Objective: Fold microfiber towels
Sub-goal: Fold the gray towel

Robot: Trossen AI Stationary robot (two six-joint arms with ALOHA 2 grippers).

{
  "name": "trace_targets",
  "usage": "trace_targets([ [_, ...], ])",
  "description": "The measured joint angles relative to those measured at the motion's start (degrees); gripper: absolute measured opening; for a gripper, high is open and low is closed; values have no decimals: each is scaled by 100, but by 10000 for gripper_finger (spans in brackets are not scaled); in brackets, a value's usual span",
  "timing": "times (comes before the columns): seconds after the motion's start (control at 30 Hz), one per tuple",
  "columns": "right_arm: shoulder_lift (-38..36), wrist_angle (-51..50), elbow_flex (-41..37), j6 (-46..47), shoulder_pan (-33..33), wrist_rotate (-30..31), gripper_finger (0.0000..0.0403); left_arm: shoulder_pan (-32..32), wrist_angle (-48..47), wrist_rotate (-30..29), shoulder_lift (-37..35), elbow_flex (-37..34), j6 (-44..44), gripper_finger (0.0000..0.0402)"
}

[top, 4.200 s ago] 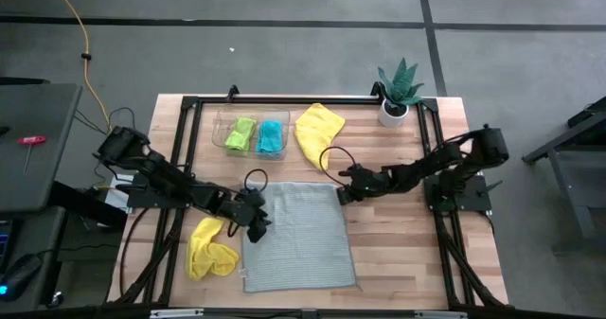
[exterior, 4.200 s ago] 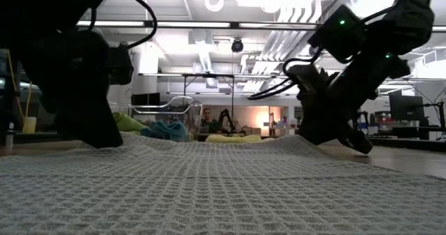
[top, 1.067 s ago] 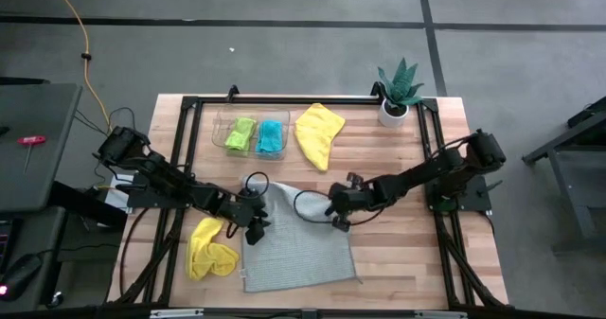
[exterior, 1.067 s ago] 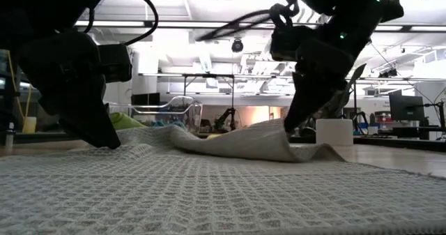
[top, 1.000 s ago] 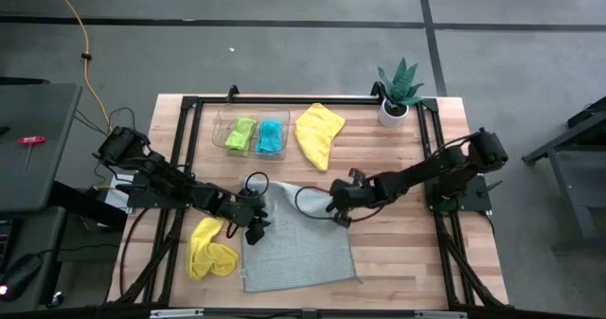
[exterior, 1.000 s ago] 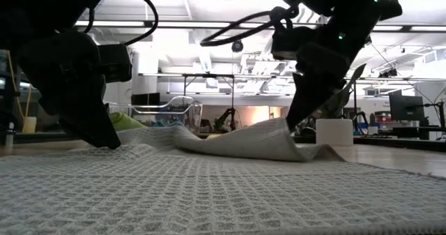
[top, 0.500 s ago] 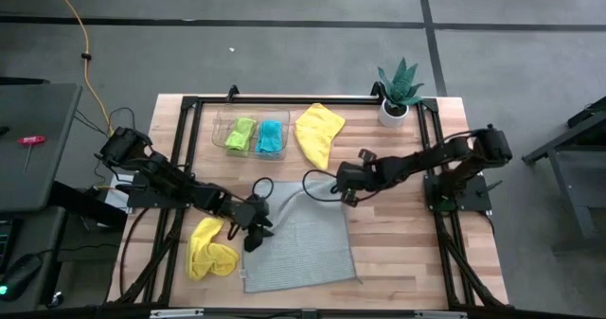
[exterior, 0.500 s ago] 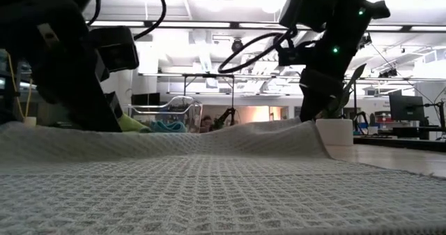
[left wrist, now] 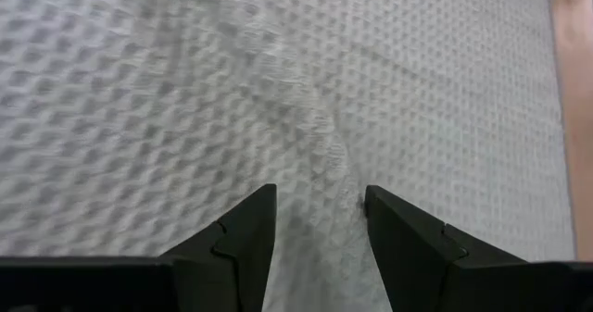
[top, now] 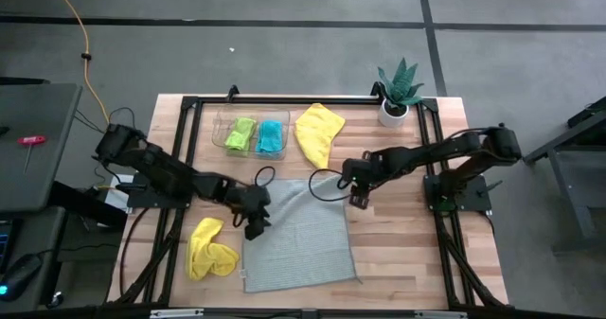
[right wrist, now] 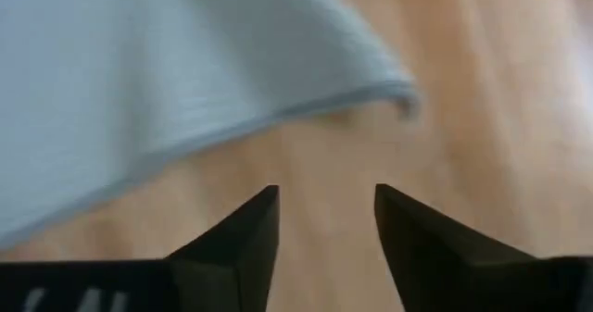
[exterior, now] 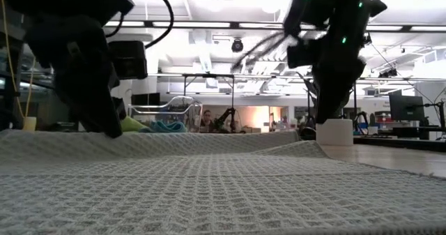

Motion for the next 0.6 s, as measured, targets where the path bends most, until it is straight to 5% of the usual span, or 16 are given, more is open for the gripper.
trace_targets([
  [0.17,-275,335,-9,98,398,-1237,184,382,-846,-15,-708,2,573,156],
  [0.4,111,1622,-9,549,1321,-1196,179,713,-1709,-1457,-1751,-1,1269,156],
  [0.6,921,2225,-11,1033,1887,-1198,104,988,-1851,-1118,-1675,-185,1752,152],
])
